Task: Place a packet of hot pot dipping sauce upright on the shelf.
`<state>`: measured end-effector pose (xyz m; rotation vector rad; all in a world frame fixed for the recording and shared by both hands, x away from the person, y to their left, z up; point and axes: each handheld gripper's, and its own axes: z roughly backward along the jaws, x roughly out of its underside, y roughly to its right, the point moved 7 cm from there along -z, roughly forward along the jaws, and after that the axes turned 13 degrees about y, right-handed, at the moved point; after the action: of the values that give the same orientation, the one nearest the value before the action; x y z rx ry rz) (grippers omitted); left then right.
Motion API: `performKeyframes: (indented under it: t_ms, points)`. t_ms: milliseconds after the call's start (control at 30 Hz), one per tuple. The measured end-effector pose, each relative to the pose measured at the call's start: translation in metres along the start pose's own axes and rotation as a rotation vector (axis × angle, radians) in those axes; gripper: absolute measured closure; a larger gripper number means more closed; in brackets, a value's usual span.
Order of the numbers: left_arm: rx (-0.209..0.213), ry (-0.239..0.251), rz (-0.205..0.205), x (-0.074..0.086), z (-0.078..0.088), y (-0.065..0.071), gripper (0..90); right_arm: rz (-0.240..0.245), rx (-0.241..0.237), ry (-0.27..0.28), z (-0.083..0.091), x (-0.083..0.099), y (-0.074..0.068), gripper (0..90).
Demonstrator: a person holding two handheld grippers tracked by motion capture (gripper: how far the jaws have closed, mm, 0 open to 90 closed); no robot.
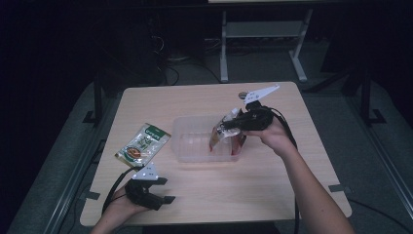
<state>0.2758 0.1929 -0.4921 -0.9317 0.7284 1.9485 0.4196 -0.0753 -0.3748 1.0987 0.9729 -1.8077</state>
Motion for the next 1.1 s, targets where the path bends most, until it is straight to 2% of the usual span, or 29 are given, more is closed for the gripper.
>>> performKeyframes:
  t_ms: [267,400,533,833,1033,1100]
  points:
    - [-0.002,-0.006,-0.003,0.001,-0.001,-0.001,26.3,0.006,0.015,-0.025,-0.008,0.003,0.002,90.0]
    - [-0.002,-0.005,0.013,0.002,-0.002,0.001,26.3,0.004,0.026,-0.035,-0.010,0.004,0.003,90.0]
    - [0.000,-0.008,-0.003,0.002,-0.002,0.000,26.3,0.006,0.032,-0.045,-0.012,0.006,0.005,89.8]
    - [0.005,-0.030,-0.005,0.003,-0.003,0.000,26.3,0.013,0.053,-0.074,-0.018,0.008,0.006,88.5]
    - [0.008,-0.023,-0.012,0.003,-0.003,0.000,26.4,0.051,0.047,-0.103,-0.025,0.006,0.003,85.4]
    - [0.008,-0.020,-0.010,0.003,-0.003,0.000,26.4,0.050,0.047,-0.112,-0.027,0.006,0.001,85.2]
